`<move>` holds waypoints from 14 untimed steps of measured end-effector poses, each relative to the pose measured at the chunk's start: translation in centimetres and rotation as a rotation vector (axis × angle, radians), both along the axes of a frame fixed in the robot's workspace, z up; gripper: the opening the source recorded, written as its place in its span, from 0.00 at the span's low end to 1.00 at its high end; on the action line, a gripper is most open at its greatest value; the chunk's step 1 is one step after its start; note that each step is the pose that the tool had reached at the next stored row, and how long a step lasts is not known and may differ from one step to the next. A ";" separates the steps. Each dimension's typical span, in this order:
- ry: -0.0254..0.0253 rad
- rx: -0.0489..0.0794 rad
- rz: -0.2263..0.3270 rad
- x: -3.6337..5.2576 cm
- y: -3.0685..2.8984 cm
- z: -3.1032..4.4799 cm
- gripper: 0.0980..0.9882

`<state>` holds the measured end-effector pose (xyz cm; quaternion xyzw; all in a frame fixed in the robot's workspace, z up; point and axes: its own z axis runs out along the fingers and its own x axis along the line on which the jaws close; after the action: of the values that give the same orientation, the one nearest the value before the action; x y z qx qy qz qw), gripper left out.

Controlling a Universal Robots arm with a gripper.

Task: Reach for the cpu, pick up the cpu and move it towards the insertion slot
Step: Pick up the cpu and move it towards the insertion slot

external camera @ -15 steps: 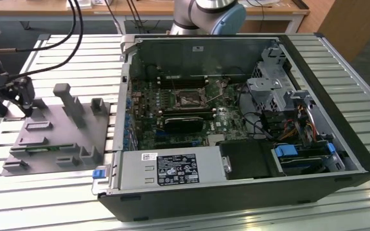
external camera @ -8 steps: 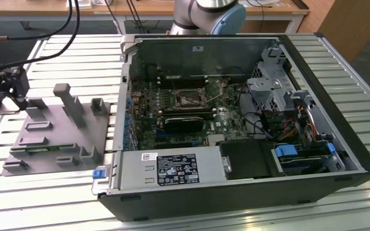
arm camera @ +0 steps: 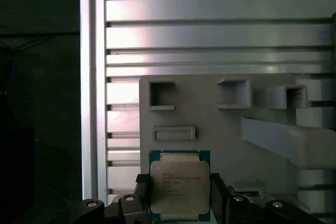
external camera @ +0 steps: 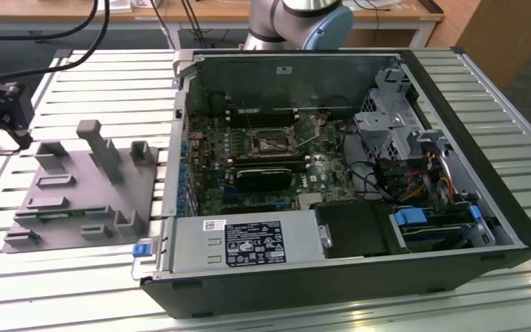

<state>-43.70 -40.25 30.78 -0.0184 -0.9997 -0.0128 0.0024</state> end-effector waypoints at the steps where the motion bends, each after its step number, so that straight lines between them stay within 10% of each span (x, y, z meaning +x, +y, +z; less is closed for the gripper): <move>1: 0.0001 0.000 0.000 0.00 0.00 0.29 0.50; 14: -0.0001 0.000 -0.002 0.02 0.03 4.63 0.50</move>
<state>-43.68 -40.22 35.41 -0.0195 -0.9997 -0.0128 0.0023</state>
